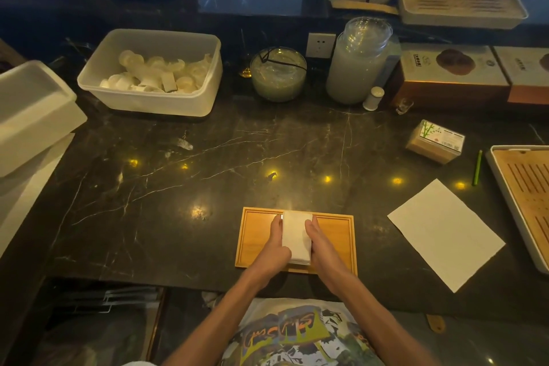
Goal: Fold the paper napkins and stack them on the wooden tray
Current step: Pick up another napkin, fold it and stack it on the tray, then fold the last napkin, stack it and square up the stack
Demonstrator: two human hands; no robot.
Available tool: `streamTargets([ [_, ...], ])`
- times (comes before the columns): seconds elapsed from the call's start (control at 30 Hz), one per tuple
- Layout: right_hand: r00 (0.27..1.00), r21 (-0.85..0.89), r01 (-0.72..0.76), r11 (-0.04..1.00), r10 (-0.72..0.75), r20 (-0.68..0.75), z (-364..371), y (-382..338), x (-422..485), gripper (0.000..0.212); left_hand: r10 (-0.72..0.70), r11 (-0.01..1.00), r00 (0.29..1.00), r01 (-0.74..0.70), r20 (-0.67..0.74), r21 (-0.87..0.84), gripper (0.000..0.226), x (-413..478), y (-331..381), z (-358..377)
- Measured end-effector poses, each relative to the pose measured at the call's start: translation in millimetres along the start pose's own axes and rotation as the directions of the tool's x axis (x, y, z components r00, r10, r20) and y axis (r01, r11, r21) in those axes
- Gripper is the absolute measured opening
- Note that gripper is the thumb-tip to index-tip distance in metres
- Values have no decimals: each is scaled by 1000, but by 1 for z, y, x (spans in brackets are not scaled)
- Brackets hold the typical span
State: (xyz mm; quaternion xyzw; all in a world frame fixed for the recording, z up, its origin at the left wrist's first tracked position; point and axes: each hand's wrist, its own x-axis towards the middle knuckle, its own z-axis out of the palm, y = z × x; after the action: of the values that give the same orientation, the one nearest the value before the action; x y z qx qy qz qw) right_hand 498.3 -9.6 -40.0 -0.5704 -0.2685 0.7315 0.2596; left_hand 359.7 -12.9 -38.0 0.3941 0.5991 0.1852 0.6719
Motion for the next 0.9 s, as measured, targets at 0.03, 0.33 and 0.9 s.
streamTargets([
  [0.03,1000,5,-1,1000,1,-5,0,1,0,75,-4,1000,1000,4,7,6,94,1,0,0],
  [0.33,992,-214,-39,976,13,-126,-5,-5,-2,59,9,996,999,-6,-38,89,85,3,4,-1],
  [0.9,201,37,-165,986,70,-977,-245,1,-65,48,326,437,944,-188,40,879,39,129,150,159],
])
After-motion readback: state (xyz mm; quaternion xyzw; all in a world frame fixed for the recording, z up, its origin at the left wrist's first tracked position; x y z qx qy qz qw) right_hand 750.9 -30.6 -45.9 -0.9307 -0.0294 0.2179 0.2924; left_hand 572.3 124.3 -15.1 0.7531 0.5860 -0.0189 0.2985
